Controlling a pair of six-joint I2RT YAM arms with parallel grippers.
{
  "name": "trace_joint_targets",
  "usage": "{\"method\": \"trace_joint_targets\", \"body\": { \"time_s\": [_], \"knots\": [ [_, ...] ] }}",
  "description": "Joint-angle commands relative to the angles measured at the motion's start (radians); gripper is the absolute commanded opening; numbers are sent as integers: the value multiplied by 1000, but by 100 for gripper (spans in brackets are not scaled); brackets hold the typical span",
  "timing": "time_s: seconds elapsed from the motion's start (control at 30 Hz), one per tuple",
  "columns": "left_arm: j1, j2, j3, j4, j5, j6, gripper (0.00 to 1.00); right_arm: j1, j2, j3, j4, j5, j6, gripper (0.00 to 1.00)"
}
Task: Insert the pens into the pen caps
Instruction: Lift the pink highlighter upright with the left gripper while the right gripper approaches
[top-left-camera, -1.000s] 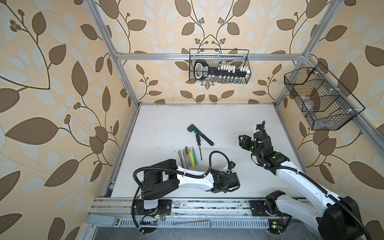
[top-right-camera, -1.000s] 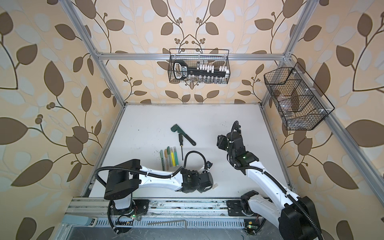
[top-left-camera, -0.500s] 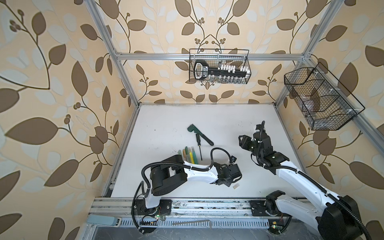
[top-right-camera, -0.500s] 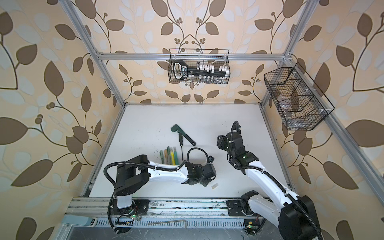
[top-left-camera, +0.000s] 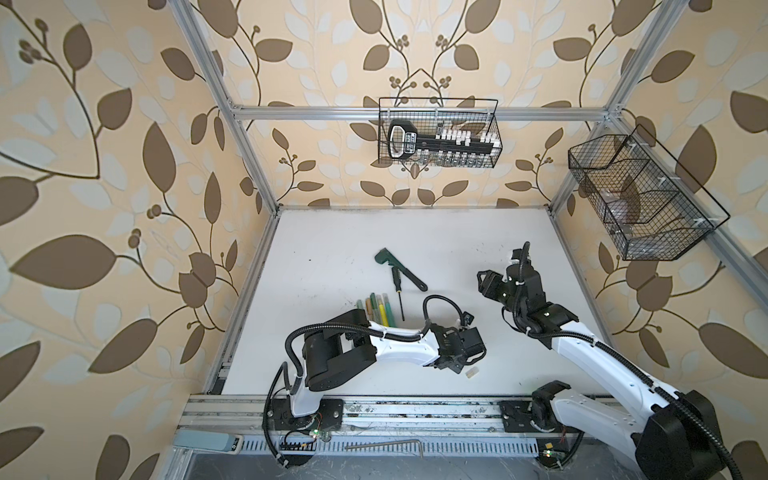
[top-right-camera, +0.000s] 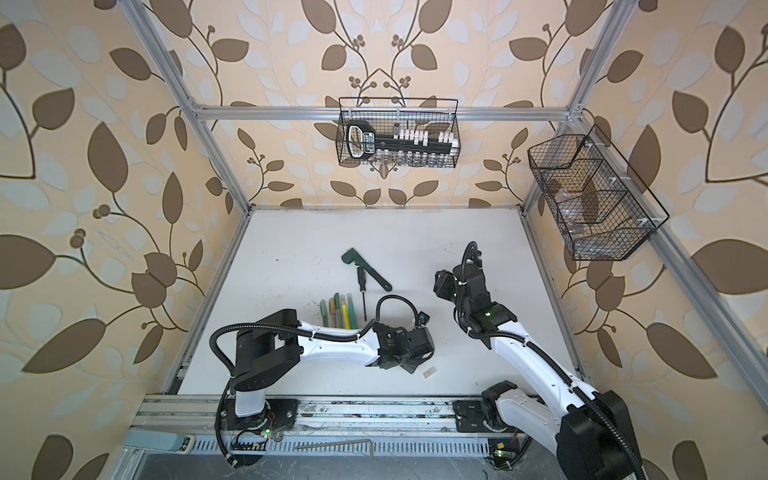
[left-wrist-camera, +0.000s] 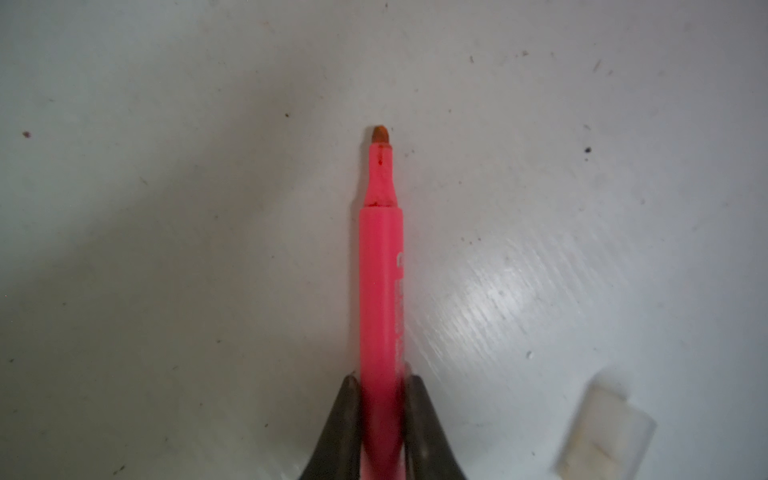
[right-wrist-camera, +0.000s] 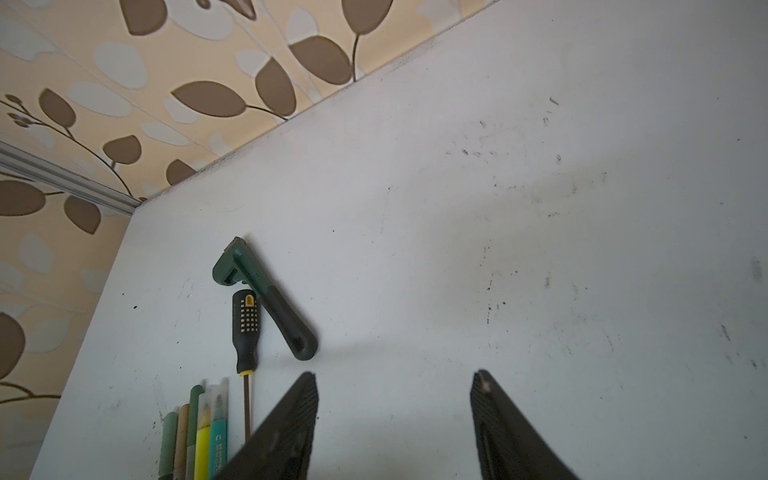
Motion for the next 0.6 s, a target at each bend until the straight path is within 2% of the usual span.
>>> {"method": "trace_joint_targets", "body": {
  "time_s": [0.0,0.33,0.47,0.57],
  "knots": [
    [12,31,23,-64,-27,-20,17,-7,-16,22,-10,-6,9,60],
    [22,52,44,-84,-20,-23,8,-9,-36,11,-12,12,16,60],
    [52,-13,11,-66,16,-33,0,-16,-49,-1,-4,7,28,59],
    [98,-108,-23,-79,47,-42,0,-22,-67,-19,7,18,36,58]
  ]
}}
